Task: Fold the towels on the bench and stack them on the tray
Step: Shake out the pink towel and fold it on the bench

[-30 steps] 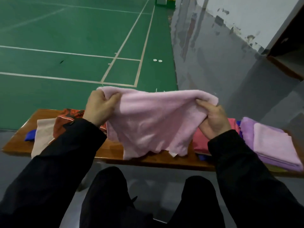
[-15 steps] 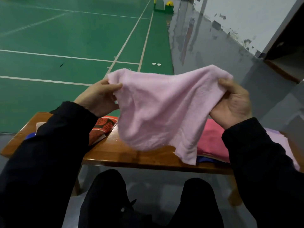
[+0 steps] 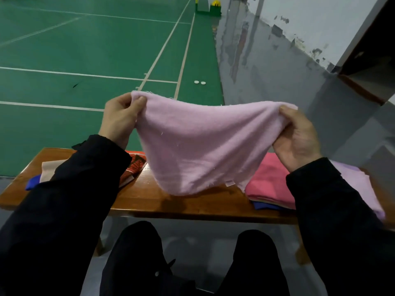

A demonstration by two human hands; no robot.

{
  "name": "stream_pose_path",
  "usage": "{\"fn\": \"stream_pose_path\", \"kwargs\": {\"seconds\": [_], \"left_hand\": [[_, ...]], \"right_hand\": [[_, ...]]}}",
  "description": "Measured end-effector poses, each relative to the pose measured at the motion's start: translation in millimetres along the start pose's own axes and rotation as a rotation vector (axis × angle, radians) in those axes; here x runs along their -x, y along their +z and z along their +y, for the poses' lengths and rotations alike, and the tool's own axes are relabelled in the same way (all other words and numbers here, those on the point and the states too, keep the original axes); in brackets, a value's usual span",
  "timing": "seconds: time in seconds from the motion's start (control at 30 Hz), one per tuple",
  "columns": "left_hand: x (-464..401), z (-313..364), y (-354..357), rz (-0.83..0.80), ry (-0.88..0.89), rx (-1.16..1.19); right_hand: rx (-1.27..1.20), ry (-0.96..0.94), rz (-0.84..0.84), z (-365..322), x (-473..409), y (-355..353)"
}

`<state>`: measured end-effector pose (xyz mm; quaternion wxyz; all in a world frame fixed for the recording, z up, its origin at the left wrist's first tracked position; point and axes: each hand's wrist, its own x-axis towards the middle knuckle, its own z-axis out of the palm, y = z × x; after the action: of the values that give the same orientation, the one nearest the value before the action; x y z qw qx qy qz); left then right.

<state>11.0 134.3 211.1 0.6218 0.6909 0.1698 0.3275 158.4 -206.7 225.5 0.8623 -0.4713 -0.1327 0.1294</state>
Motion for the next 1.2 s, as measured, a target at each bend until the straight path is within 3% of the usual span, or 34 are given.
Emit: {"fn": "stream_pose_path", "kwargs": {"seconds": [0.2,0.33,0.6,0.77,0.93,1.07,1.13,1.2], "left_hand": [[0,-4,-5,0.145,-0.003,0.076],[-3,-13,-4,0.258,0.007,0.030],[-34,5,0,0.158,-0.130,0.278],[-57,46,-15,0.130,-0.008,0.344],[-15,54,-40,0.051,0.083,0.366],[79,-13,-44,0.054,-0.047,0.113],[136,-76,-48,0.014,-0.270,0.069],[182,-137,-55,-0.090,-0.451,-0.174]], "right_hand": [[0.223,-0.152,0.121,3,-1,-7],[0.221,-0.218,0.157,5,-3,-8],[0.183,-0.152,0.135,11,-44,33],[0.161,-0.209,0.074,-20,-72,54],[0.186,-0.207,-0.093,-24,-42,31],[0.495,-0.079,-0.012,30,31,-32],[0.704,0.075,0.036,68,74,-68],[0.833,0.207,0.029,105,109,-97]]}}
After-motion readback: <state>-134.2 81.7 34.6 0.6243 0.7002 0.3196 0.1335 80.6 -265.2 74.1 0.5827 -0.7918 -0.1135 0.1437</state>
